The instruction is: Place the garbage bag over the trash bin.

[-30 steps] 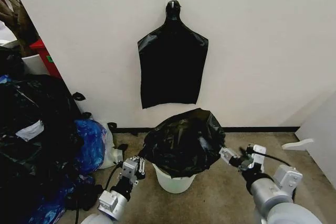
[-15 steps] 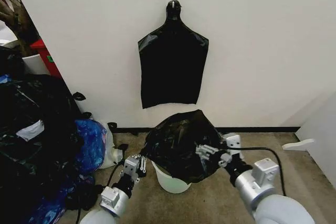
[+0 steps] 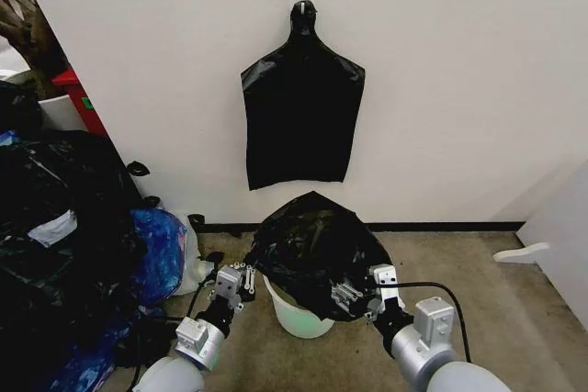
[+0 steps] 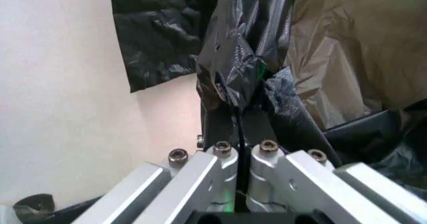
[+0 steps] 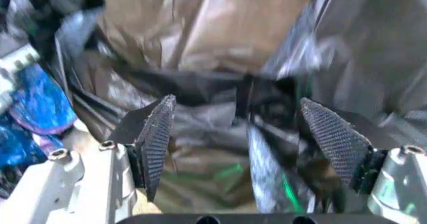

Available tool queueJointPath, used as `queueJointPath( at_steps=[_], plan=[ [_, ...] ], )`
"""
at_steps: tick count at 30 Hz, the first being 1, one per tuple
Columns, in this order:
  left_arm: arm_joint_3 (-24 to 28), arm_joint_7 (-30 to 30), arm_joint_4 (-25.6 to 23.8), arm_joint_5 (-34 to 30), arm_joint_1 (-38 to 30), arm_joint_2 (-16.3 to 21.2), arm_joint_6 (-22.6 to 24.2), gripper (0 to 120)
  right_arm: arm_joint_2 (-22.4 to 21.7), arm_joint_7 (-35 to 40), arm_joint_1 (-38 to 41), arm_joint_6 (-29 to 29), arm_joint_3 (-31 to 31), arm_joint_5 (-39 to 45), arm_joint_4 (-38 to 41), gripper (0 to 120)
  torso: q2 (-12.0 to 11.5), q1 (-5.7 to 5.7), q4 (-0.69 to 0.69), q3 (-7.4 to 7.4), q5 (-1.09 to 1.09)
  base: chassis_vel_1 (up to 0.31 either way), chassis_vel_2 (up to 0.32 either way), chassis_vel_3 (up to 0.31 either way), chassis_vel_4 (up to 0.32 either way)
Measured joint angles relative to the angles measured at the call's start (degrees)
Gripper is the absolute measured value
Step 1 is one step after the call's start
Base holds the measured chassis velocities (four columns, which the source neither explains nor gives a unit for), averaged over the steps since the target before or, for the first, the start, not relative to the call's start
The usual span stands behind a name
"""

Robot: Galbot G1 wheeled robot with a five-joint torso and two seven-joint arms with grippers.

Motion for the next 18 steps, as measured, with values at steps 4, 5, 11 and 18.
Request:
queueJointPath(
  at_steps=[4,5,11,18],
  plan=[
    [-0.2,0.0,-0.2,0.0,0.1,0.0,0.0,0,0.5,-0.2,-1.1,1.1,-0.6,-4.0,-2.3,68,0.0,0.0,-0.01,0.0,0.0,0.0,0.0,0.0,0.0],
    [-0.3,0.0,-0.3,0.0,0.1,0.0,0.0,0,0.6,-0.5,-1.4,1.5,-0.6,-4.9,-2.9,66,0.0,0.0,-0.01,0.0,0.0,0.0,0.0,0.0,0.0],
    [-0.5,0.0,-0.5,0.0,0.6,0.0,0.0,0,1.1,-1.1,-2.2,2.4,0.4,-5.7,-5.3,58,0.0,0.0,0.0,0.0,0.0,0.0,0.0,0.0,0.0],
    [-0.6,-0.1,-0.7,0.1,0.7,-0.1,0.0,0,2.1,-0.9,-1.1,4.1,1.3,-4.0,-8.1,44,0.0,0.0,0.0,0.0,0.01,0.0,0.0,0.0,0.0]
  ],
)
